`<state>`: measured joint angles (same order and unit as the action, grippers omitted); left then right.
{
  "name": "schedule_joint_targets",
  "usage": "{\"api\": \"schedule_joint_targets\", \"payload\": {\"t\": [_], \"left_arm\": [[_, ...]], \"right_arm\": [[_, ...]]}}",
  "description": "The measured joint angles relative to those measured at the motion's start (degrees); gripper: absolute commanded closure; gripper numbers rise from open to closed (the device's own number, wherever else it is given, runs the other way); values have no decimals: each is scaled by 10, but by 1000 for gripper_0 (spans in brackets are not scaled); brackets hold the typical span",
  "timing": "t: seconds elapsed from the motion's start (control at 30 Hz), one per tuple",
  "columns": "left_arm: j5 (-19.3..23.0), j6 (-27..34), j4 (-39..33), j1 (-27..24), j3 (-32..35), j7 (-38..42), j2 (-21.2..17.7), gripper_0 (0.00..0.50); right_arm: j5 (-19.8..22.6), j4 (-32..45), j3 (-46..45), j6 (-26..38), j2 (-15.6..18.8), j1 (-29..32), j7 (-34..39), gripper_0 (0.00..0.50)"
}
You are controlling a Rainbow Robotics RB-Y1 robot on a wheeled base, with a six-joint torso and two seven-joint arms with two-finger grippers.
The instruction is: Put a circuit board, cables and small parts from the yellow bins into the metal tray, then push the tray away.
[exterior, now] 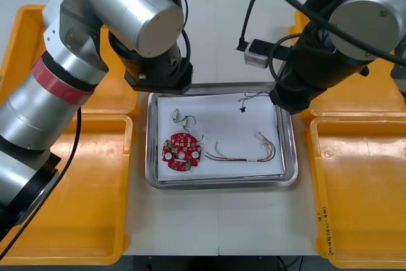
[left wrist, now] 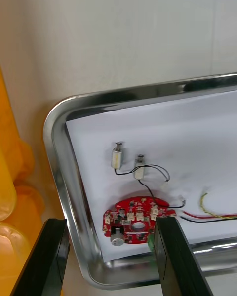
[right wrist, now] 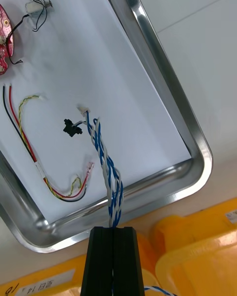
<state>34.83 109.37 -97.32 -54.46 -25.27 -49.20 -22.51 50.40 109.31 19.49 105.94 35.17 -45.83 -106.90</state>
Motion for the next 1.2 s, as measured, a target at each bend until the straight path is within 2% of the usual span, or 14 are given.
{"api": "schedule_joint_targets", "payload": {"t": [0.23,0.5,0.8,1.1,1.2], "left_arm": [[52,2,-1,-32,46,0,-8,0],[97,2,-4,-37,59,0,-69,0],[126,2,-4,-37,77,0,-133,0],[138,3,-6,-5,162,-7,-186,0],[137,3,-18,15,182,-34,-202,0]], "right_arm": [[-21,-20,36,-27,-33,0,1,500],[-37,-80,43,-57,-72,1,1,500],[-108,-80,94,-118,-75,22,1,500],[-150,-90,115,-165,-76,51,1,500],[-159,-102,121,-190,-76,58,1,500]]}}
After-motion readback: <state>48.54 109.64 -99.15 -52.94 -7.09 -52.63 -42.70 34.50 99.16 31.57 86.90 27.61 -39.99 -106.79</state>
